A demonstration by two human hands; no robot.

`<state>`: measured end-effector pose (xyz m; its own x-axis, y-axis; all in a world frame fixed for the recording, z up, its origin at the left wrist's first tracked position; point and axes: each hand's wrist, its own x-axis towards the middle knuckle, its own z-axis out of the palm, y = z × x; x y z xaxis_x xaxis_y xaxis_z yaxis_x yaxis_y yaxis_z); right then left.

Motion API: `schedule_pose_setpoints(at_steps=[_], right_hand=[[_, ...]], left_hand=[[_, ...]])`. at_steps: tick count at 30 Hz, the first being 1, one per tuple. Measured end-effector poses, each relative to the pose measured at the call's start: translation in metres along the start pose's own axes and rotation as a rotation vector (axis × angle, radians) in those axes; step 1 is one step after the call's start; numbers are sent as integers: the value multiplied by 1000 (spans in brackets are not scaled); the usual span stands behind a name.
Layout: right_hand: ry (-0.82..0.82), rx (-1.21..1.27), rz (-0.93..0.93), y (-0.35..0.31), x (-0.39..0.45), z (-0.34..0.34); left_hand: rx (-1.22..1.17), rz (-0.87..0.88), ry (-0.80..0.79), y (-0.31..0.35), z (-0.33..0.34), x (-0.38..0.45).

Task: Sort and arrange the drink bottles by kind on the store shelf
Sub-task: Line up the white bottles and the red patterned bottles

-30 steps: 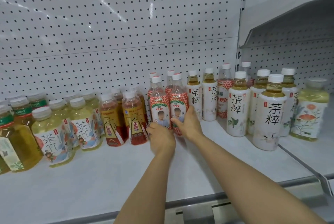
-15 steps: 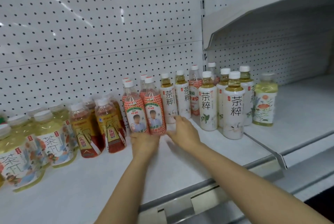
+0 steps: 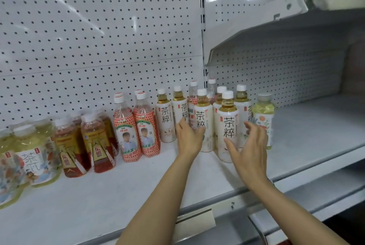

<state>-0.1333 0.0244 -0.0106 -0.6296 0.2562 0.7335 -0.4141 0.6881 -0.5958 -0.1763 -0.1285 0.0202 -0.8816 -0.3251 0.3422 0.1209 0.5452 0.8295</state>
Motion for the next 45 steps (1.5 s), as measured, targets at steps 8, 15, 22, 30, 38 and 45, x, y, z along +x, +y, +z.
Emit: schedule_pose_setpoints(at_steps=[8, 15, 22, 30, 38, 45], right_hand=[[-179, 127, 111, 24, 15, 11], [-296, 24, 133, 30, 26, 25], [-328, 20, 165, 20, 30, 33], [-413, 127, 135, -11, 28, 58], [-501, 148, 228, -35, 45, 109], [-517, 142, 251, -41, 54, 137]], left_hand=[[-39, -29, -7, 2, 34, 23], [16, 4, 142, -5, 32, 13], [112, -64, 319, -25, 0, 12], [152, -121, 377, -26, 0, 28], [187, -152, 363, -37, -3, 38], [243, -95, 343, -45, -2, 35]])
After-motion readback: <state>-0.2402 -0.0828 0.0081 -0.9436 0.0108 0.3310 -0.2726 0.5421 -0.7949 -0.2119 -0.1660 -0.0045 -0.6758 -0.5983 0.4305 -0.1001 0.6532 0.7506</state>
